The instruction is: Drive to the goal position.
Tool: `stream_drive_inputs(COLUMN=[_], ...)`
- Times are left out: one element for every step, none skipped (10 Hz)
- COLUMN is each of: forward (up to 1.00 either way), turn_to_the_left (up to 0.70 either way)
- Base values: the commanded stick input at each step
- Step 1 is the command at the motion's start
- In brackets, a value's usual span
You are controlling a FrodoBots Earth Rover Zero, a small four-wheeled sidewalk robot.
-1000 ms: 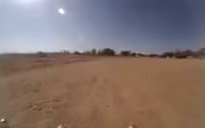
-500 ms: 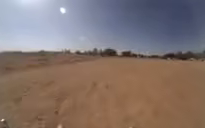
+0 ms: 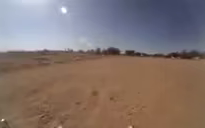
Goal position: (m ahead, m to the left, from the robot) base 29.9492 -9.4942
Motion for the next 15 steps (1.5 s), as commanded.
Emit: stream_drive_inputs(forward=[1.00, 1.00, 1.00, 1.00, 1.00, 1.00, 1.00, 1.00, 1.00, 1.00, 1.00, 1.00, 1.00, 1.00, 1.00], turn_to_the_left=[0.00, 0.00, 0.00, 0.00, 0.00, 0.00, 0.00, 0.00, 0.00, 0.00, 0.00, 0.00, -0.18, -0.27, -0.27])
